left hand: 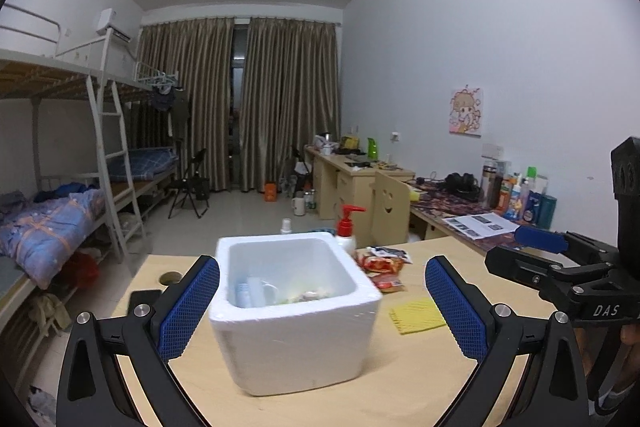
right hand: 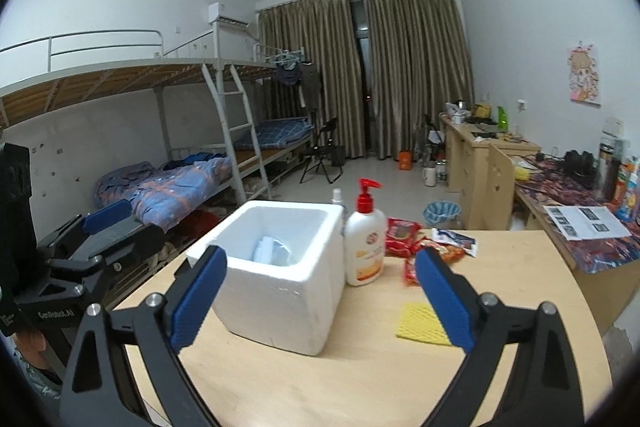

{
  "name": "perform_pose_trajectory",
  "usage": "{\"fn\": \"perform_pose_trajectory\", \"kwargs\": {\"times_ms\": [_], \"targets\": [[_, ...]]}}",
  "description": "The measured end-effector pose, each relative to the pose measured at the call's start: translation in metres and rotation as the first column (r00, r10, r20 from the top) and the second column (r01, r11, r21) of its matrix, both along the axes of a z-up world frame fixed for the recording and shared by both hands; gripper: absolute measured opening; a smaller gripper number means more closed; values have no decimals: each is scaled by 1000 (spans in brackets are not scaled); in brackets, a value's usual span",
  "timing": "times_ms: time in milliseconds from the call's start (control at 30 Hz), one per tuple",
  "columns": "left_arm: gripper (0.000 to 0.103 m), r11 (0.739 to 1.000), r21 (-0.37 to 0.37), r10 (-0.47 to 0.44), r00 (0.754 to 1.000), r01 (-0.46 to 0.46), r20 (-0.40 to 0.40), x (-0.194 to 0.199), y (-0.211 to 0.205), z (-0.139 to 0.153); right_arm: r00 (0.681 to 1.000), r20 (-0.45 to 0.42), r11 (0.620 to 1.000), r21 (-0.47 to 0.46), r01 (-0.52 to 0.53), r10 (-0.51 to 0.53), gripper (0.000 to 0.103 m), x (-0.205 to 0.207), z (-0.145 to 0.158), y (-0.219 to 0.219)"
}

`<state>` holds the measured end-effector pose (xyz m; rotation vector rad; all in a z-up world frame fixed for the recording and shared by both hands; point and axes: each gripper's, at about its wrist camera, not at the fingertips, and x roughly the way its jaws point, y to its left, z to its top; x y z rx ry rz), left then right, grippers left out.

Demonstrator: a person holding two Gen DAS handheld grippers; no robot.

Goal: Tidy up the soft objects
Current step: 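Move the right gripper from the box to the yellow foam net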

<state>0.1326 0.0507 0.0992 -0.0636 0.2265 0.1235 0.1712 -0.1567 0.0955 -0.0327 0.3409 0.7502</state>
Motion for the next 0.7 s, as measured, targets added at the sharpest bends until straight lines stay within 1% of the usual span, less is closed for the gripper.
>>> {"fn": "perform_pose_trajectory", "kwargs": {"times_ms": [100,233,367,467,600,700], "targets": [[103,1000,-10,-28,1000,28,-5,2,-11,-3,1000,-17,1000,-4,25,-26,97,5,-7,-13],[103,998,-3,-64,998,64,-17,6,-24,-8,997,-45,998,-13,56,-57,97,11,-20,-27],[103,993,-6,-120,992,120,-26,14,-38,-17,994,-64,996,-30,86,-87,97,20,-33,-38],[103,989,-10,-147,989,147,-23,16,-45,-25,992,-85,994,-57,94,-98,97,31,-45,-40],[103,982,-20,-186,982,185,-40,22,-52,-40,986,-129,991,-96,96,-108,97,51,-65,-37],[103,977,-6,-214,976,214,-47,27,-57,-47,981,-156,989,-108,98,-114,97,65,-77,-40]]}}
